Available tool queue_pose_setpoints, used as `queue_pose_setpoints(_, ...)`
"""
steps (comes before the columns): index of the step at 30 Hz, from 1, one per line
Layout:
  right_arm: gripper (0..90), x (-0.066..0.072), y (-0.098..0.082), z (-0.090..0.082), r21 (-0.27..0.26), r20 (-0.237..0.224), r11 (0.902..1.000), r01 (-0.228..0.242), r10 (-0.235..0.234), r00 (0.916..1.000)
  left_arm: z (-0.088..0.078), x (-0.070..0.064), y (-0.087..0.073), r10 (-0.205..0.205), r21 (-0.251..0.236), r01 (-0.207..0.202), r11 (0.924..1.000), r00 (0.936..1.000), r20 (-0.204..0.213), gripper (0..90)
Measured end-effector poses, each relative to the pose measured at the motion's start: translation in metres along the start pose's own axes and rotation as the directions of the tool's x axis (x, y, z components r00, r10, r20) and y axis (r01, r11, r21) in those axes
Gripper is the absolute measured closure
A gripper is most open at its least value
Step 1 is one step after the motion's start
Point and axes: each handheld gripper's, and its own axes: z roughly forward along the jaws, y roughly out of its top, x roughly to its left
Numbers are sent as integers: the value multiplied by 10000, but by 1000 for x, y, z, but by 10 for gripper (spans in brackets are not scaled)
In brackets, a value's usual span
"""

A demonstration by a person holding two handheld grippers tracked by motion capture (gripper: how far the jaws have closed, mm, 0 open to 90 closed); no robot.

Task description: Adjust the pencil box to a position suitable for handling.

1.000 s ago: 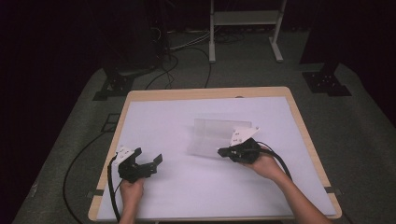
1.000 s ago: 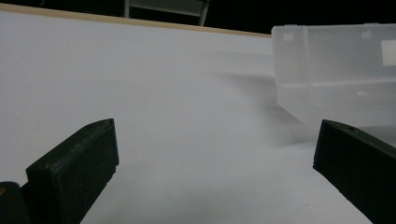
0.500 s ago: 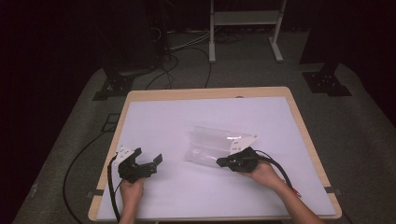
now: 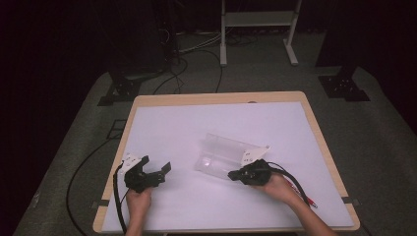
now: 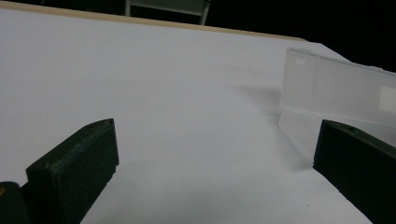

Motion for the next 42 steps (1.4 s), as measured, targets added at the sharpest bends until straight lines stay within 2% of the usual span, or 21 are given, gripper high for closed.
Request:
queue_pose_setpoints(14,844,2,-3,9,419,-225,9988,-250,259,9994,0,0,0,1,2,-1,10000,10000,-2,0)
queue_pose_setpoints(18,806,2,-5,11,585,-171,9980,-241,251,9995,0,0,0,-8,3,8,10000,10000,0,0)
queue_pose_setpoints(27,739,0,-6,8,541,-200,9980,-322,334,9992,1,-1,0,21,-17,-21,10000,10000,6,0)
queue_pose_setpoints(30,659,-1,-5,6,557,-291,9976,-402,419,9987,1,-1,0,40,-24,-40,10000,10000,7,0)
queue_pose_setpoints(33,525,-2,-5,1,473,-104,9980,-430,435,9990,1,-1,0,51,-20,-51,10000,10000,11,0)
queue_pose_setpoints(39,422,-9,-7,-16,120,71,9965,-828,827,9966,1,-1,0,85,-21,-85,10000,10000,9,0)
queue_pose_setpoints(42,390,-10,-9,-23,218,99,9951,-967,965,9953,1,-1,0,64,-15,-64,10000,10000,4,0)
